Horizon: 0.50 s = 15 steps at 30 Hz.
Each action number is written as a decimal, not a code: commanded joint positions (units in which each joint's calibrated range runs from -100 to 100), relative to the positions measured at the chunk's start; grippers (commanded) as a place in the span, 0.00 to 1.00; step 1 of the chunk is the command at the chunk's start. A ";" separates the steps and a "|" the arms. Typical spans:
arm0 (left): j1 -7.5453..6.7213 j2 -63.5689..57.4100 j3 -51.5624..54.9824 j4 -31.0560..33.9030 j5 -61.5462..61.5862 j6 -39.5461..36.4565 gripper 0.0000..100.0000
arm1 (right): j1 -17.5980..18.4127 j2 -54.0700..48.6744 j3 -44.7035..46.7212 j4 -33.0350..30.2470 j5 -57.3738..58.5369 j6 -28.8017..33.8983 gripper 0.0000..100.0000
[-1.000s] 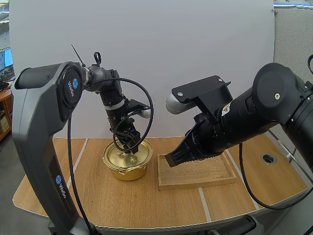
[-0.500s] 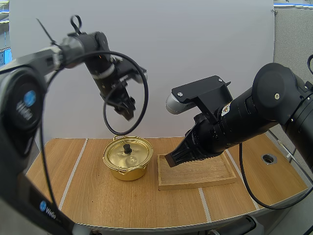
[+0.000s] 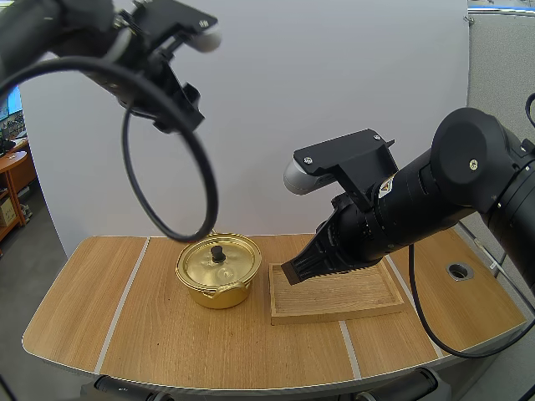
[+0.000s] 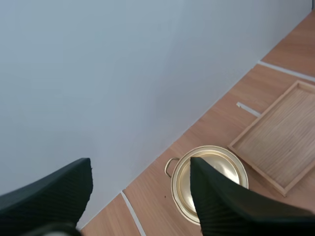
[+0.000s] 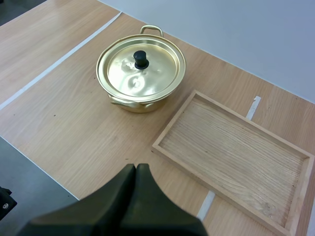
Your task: Open the pot, put the grape inside, and close it
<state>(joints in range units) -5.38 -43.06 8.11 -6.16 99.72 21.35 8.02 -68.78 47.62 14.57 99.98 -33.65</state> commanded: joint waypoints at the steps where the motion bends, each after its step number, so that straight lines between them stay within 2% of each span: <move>1: 0.05 -9.83 0.68 0.42 0.28 -3.76 0.75 | -0.22 -0.50 0.24 1.06 0.02 1.27 0.00; 6: 0.05 -18.74 4.22 0.65 0.28 -4.11 0.32 | -0.22 -3.12 0.24 1.45 0.02 2.48 0.00; 9: 0.05 -23.76 7.51 0.68 0.28 -4.11 0.10 | -0.22 -6.09 0.24 1.31 0.02 3.54 0.00; 11: 0.05 -26.70 9.64 0.68 0.28 -4.11 0.00 | -0.22 -8.08 0.24 1.31 0.02 3.54 0.00; 15: 0.05 -32.51 15.81 0.68 0.28 -4.41 0.00 | -0.22 -12.35 0.24 1.23 0.02 4.91 0.00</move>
<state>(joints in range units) -5.38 -72.88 20.95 -5.71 99.96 17.68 8.02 -78.81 47.62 15.64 99.98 -29.77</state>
